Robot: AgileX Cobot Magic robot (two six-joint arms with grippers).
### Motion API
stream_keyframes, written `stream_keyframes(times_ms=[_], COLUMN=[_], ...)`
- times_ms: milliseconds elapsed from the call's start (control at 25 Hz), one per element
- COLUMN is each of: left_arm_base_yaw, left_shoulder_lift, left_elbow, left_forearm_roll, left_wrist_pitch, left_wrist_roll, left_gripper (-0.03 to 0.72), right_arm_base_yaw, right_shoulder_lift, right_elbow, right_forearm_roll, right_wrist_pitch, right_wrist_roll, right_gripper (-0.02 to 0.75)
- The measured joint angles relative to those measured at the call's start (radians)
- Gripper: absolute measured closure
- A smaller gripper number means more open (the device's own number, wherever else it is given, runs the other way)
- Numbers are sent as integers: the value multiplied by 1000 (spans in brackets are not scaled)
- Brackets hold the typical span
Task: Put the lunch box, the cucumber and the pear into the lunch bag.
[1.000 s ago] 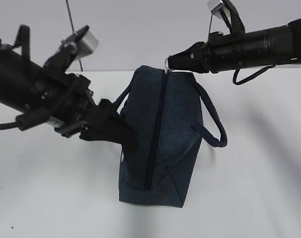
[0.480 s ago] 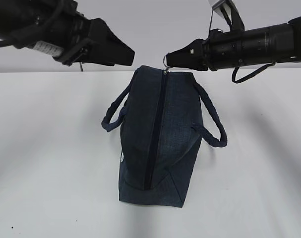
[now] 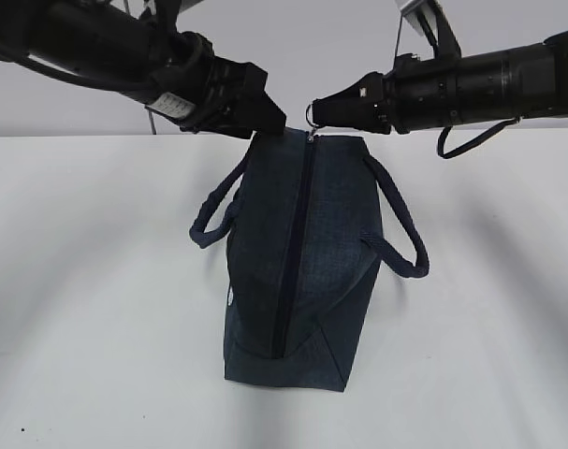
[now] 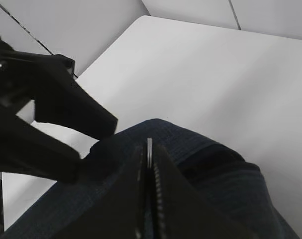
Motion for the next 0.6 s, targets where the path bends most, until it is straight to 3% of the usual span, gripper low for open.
stream_keyframes(times_ms=[200, 400, 600], left_arm_base_yaw=[0, 0, 0], left_shoulder_lift=[47, 49, 49], left_elbow=[-20, -20, -27], left_forearm_roll=[40, 51, 58], left_wrist_pitch=[5, 25, 45], left_wrist_roll=[-17, -21, -21], left_gripper=[414, 648, 667], right_arm_base_yaw=[0, 0, 0], right_shoulder_lift=[0, 0, 0], right_elbow=[0, 0, 0], right_forearm_roll=[0, 0, 0], right_wrist_pitch=[0, 2, 2], right_wrist_roll=[19, 23, 37], right_gripper=[732, 732, 732])
